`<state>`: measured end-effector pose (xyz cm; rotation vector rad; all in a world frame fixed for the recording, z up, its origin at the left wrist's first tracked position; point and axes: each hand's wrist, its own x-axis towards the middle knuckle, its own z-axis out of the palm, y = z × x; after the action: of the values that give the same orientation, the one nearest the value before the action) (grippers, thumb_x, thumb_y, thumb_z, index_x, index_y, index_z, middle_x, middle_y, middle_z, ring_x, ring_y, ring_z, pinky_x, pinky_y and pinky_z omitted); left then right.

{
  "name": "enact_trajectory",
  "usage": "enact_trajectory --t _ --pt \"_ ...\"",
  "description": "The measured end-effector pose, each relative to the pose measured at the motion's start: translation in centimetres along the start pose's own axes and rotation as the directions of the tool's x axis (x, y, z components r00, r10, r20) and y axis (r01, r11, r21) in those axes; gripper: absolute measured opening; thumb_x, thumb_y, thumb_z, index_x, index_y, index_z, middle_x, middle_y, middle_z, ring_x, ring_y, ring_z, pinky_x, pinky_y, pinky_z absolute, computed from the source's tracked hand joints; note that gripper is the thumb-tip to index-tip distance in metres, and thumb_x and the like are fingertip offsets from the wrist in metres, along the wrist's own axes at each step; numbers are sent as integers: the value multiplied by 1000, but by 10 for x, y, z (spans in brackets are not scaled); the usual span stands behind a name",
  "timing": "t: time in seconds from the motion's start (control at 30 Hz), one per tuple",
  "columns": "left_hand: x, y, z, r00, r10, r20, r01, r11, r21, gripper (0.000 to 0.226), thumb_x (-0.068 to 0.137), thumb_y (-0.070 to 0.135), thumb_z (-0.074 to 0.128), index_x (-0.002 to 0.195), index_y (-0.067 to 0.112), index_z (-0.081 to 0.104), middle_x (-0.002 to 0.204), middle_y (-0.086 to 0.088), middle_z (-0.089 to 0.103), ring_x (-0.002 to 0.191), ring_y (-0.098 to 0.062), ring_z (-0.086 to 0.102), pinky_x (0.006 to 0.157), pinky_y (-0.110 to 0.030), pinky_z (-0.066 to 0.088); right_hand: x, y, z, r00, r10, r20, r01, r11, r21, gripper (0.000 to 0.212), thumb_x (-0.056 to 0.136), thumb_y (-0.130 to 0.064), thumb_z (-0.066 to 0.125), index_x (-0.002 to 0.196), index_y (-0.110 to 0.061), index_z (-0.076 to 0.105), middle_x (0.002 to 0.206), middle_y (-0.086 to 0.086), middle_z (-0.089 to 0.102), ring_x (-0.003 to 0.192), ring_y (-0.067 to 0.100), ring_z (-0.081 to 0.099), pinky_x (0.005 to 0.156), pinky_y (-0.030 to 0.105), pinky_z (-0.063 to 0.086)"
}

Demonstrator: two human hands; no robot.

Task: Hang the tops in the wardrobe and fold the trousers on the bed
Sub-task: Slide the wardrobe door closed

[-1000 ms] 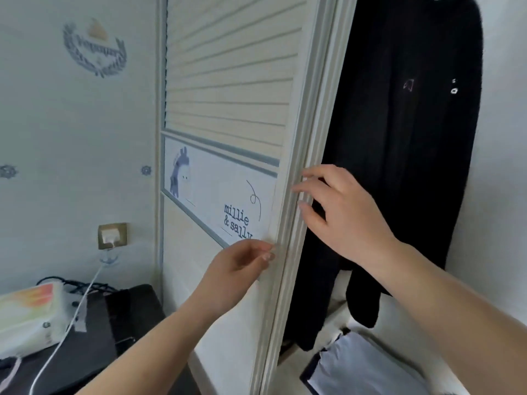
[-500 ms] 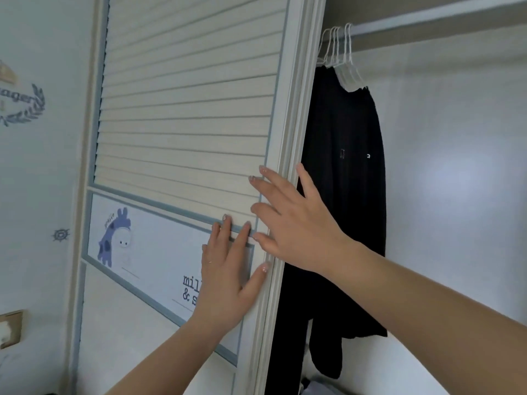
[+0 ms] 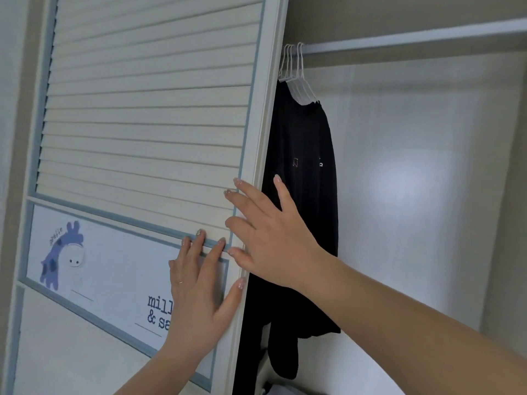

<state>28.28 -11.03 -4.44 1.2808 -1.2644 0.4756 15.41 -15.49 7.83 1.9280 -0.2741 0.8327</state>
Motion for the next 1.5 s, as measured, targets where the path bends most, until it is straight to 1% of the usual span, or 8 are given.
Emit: enact_trajectory --t 0.1,0.37,0.7,0.83,0.93,1.03,1.2,1.5 --pt "-6 15 9 1000 27 -7 -27 999 24 66 85 77 21 142 44 23 155 16 9 147 -7 -5 115 -48 0 -16 9 -10 1000 11 4 -11 1000 5 34 83 -46 59 99 -16 67 143 9 47 143 24 28 109 63 22" --pt "-27 66 37 994 105 -25 -104 994 39 65 88 71 26 140 32 34 155 -1 22 147 -15 4 113 -55 5 -67 40 -46 999 39 29 -39 999 12 32 84 -43 55 98 -16 65 143 8 47 143 24 27 109 64 21" --pt "-62 151 75 979 201 -32 -201 980 6 63 90 67 30 138 26 39 150 -9 29 144 -29 16 111 -63 11 -143 82 -108 990 102 100 -98 994 -39 33 84 -41 48 98 -16 65 143 9 48 142 24 29 106 65 24" --pt "-77 182 87 974 226 -6 -226 974 8 62 91 66 30 140 28 36 151 -8 29 145 -29 16 110 -64 12 -171 98 -135 973 143 183 -127 987 -97 43 85 -42 45 114 -16 63 145 8 45 143 24 27 107 64 25" --pt "-90 207 97 968 250 30 -250 968 13 62 92 64 30 142 28 33 152 -9 28 145 -29 15 111 -64 11 -192 111 -157 943 172 286 -133 980 -149 56 85 -44 43 133 -17 53 147 8 42 143 25 25 109 63 24" --pt "-102 234 107 960 271 67 -273 962 23 63 92 63 29 144 28 31 153 -8 28 147 -27 12 113 -61 9 -211 121 -183 887 221 405 -138 965 -223 57 87 -46 43 137 -19 49 150 10 37 145 26 21 111 63 19" --pt "-118 275 119 952 281 124 -288 957 40 65 91 64 29 145 28 29 154 -7 25 147 -27 10 115 -52 4 -240 134 -223 821 247 515 -99 950 -298 62 98 -48 26 152 -23 9 160 9 -7 145 27 -18 110 59 -13" --pt "-139 333 138 924 328 197 -350 933 88 64 95 64 18 145 25 29 152 -13 27 142 -35 18 105 -66 23 -283 157 -263 759 295 581 -65 921 -384 63 99 -49 22 152 -24 -3 158 10 -18 141 31 -27 110 63 -14"
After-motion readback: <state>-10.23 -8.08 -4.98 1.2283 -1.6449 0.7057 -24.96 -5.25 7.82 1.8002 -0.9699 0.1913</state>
